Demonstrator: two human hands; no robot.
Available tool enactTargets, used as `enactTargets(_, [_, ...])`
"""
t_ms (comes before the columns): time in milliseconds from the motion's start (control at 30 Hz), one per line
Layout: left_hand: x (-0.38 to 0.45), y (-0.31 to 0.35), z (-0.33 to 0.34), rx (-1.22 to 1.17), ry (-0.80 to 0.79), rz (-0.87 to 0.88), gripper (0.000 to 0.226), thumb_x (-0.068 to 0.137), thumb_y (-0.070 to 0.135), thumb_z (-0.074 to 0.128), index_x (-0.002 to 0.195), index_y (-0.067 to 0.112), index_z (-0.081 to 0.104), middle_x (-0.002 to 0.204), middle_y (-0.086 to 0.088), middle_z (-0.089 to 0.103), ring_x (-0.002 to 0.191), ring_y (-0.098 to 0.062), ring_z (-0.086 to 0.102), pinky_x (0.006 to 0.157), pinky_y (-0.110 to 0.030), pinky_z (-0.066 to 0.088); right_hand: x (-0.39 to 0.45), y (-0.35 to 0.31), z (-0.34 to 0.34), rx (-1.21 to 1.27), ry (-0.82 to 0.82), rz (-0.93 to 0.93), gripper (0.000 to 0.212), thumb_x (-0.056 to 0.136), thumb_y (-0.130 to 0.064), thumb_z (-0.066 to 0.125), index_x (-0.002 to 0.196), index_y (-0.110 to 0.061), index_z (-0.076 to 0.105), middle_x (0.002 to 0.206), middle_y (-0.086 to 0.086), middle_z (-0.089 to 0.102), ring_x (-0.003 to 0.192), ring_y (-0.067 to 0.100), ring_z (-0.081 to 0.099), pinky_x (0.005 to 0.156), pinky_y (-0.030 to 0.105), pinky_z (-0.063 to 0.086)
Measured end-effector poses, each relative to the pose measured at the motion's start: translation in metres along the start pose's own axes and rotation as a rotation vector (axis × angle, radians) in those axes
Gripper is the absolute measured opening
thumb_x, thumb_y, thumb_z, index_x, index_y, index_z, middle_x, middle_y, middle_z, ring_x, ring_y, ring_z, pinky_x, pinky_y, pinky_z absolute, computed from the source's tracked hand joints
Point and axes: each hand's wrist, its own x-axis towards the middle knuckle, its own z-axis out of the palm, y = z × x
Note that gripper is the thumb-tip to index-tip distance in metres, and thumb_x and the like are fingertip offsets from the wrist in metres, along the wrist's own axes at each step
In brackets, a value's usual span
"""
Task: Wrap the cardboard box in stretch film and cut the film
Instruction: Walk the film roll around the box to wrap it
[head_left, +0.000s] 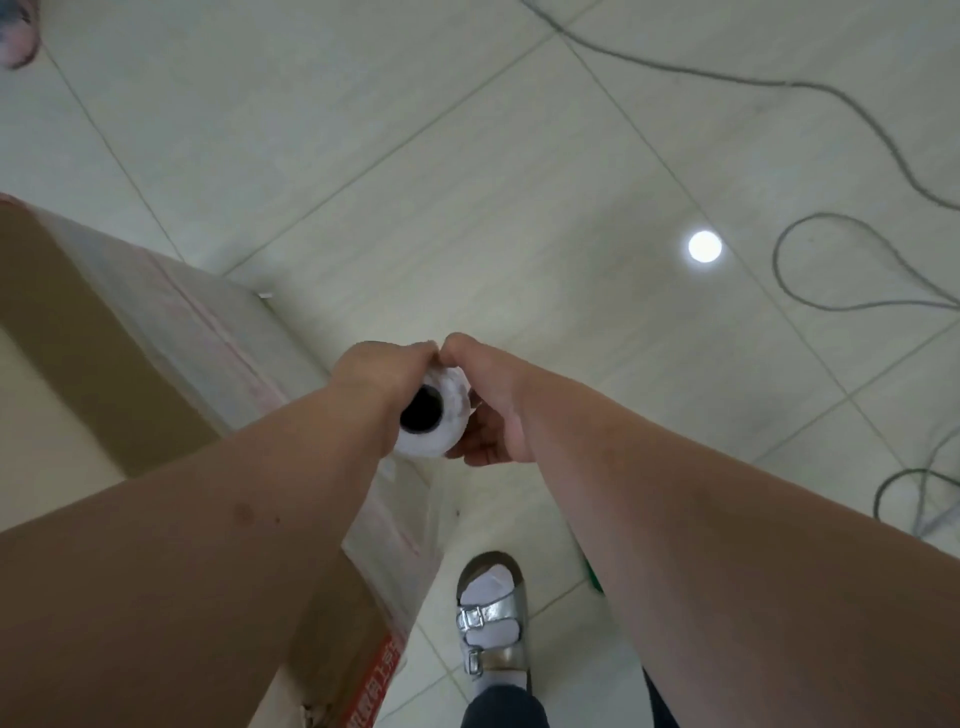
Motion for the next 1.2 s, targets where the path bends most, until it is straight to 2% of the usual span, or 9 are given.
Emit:
enactTargets(133, [0.009, 0.009, -0.011, 0.113, 0.132, 0.094, 0.030, 0.099, 0.033, 0.045, 0.085, 0.009, 0.058, 0.092, -0.013, 0.060, 0.094, -0.030, 0.056, 0.082, -0.036, 0.048, 0.011, -0.019, -0.005, -0.025, -0.074, 0.056, 0.053, 0.072, -0.053, 0.053, 0.099, -0.011, 0.069, 0.097, 0.014, 0.072, 0.077, 0.029, 0.066, 0.079, 0.037, 0.052])
enactTargets(300, [0.015, 0.001, -0.019, -0.491, 0.078, -0.337, 0.048, 0.091, 0.059, 0.048, 0.096, 0.012, 0.058, 0.109, -0.011, 0.067, 0.101, -0.032, 0.064, 0.099, -0.044, 0.047, 0.019, -0.045, -0.011, -0.178, -0.013, 0.089, 0.077, 0.065, -0.080, 0.060, 0.105, -0.014, 0.057, 0.105, 0.009, 0.061, 0.083, 0.025, 0.062, 0.078, 0.034, 0.056])
enactTargets(400, [0.009, -0.002, -0.013, -0.667, -0.049, -0.454, 0.048, 0.097, 0.052, 0.041, 0.105, 0.007, 0.056, 0.097, -0.015, 0.068, 0.086, -0.031, 0.067, 0.079, -0.041, 0.054, 0.021, -0.055, -0.012, -0.290, -0.068, 0.042, 0.059, 0.077, -0.076, 0.054, 0.094, -0.020, 0.057, 0.100, 0.003, 0.065, 0.090, 0.022, 0.062, 0.087, 0.034, 0.053])
enactTargets(467, [0.008, -0.003, -0.004, -0.651, 0.018, -0.421, 0.035, 0.100, 0.039, 0.046, 0.111, 0.007, 0.057, 0.101, -0.013, 0.067, 0.081, -0.030, 0.067, 0.069, -0.041, 0.056, 0.023, -0.058, -0.015, -0.379, -0.077, 0.040, 0.061, 0.077, -0.076, 0.054, 0.105, -0.022, 0.062, 0.107, 0.004, 0.069, 0.100, 0.023, 0.065, 0.093, 0.036, 0.051])
enactTargets(567, [0.011, -0.005, 0.005, -0.717, 0.114, -0.388, 0.030, 0.095, 0.025, 0.057, 0.117, 0.005, 0.059, 0.118, -0.014, 0.063, 0.092, -0.032, 0.068, 0.073, -0.042, 0.059, 0.026, -0.064, -0.030, -0.431, -0.036, 0.072, 0.056, 0.076, -0.072, 0.059, 0.106, -0.025, 0.063, 0.106, 0.001, 0.070, 0.096, 0.021, 0.064, 0.081, 0.031, 0.049])
enactTargets(767, [0.015, 0.000, 0.024, -0.767, -0.048, -0.526, 0.041, 0.098, 0.044, 0.043, 0.106, 0.011, 0.065, 0.099, -0.009, 0.073, 0.089, -0.026, 0.069, 0.076, -0.036, 0.056, 0.022, -0.079, -0.038, -0.643, -0.092, 0.113, 0.069, 0.073, -0.078, 0.057, 0.109, -0.020, 0.066, 0.110, 0.003, 0.069, 0.096, 0.020, 0.062, 0.074, 0.028, 0.045])
enactTargets(933, [0.023, 0.015, -0.001, -0.692, -0.033, -0.505, 0.037, 0.090, 0.045, 0.053, 0.108, 0.016, 0.067, 0.098, -0.007, 0.074, 0.091, -0.028, 0.069, 0.088, -0.039, 0.052, 0.031, -0.094, -0.019, -0.444, -0.179, 0.160, 0.050, 0.073, -0.066, 0.068, 0.088, -0.018, 0.065, 0.095, 0.002, 0.071, 0.093, 0.018, 0.066, 0.092, 0.035, 0.053])
enactTargets(1033, [0.033, 0.038, -0.025, -0.740, -0.040, -0.426, 0.034, 0.094, 0.039, 0.053, 0.109, 0.010, 0.062, 0.097, -0.009, 0.069, 0.084, -0.027, 0.065, 0.081, -0.037, 0.051, 0.035, -0.118, -0.009, -0.380, -0.117, 0.162, 0.039, 0.083, -0.054, 0.061, 0.088, -0.016, 0.062, 0.089, 0.003, 0.066, 0.086, 0.021, 0.062, 0.086, 0.031, 0.052])
enactTargets(1200, [0.060, 0.061, -0.062, -0.492, 0.230, -0.248, 0.036, 0.082, 0.050, 0.067, 0.091, 0.015, 0.066, 0.100, -0.005, 0.070, 0.093, -0.026, 0.066, 0.093, -0.040, 0.052, 0.035, -0.155, 0.006, -0.373, -0.059, 0.142, 0.036, 0.081, -0.048, 0.051, 0.083, -0.012, 0.056, 0.077, 0.005, 0.054, 0.074, 0.024, 0.052, 0.069, 0.030, 0.044])
